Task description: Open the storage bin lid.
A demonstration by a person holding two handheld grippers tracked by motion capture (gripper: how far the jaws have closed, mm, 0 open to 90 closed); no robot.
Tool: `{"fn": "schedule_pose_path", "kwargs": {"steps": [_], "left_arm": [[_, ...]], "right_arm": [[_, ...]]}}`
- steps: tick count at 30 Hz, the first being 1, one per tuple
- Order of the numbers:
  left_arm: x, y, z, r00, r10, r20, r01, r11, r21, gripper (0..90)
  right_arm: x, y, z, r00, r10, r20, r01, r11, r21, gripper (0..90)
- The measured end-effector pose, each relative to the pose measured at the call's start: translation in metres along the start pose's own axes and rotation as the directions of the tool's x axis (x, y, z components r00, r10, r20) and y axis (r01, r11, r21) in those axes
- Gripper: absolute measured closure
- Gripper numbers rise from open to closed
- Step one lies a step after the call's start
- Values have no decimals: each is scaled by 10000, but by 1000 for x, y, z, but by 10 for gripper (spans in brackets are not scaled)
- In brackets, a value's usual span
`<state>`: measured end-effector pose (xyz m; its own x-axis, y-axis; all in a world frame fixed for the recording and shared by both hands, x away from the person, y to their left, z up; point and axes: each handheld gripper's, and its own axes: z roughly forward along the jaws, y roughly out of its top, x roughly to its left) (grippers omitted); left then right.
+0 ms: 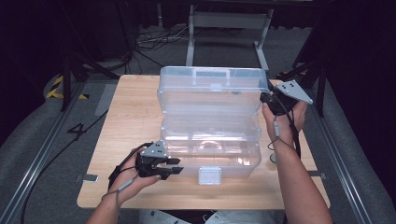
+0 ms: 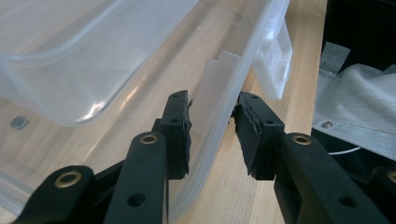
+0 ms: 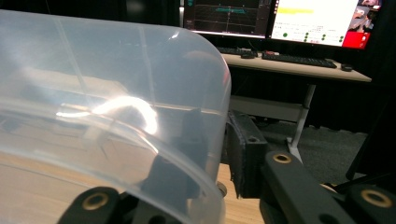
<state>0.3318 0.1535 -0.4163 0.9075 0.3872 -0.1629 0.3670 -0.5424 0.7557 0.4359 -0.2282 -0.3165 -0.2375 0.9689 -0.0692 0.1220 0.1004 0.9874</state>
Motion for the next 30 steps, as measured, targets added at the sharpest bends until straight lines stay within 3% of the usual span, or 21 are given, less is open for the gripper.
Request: {"fn": "schedule_pose_path", "kwargs": {"steps": [3,11,16,30], "left_arm": [[0,1,2,10000,65,-23,-65,9999,145,657],[0,1,7,10000,51,63,-53,9998,182,647],[-3,4,9,9987,336,-390,-312,9977,601,656],[-3,4,9,9988,345,-359,-323,9977,603,660]], "right_arm": [[-2,0,3,9992,389,25,-389,9992,130,820],[-6,7,16,9972,751,-23,-748,9955,585,823],[-8,10,23,9965,836,-32,-830,9933,808,823],[-14,16,44,9953,968,-59,-950,9855,1408,823]]}}
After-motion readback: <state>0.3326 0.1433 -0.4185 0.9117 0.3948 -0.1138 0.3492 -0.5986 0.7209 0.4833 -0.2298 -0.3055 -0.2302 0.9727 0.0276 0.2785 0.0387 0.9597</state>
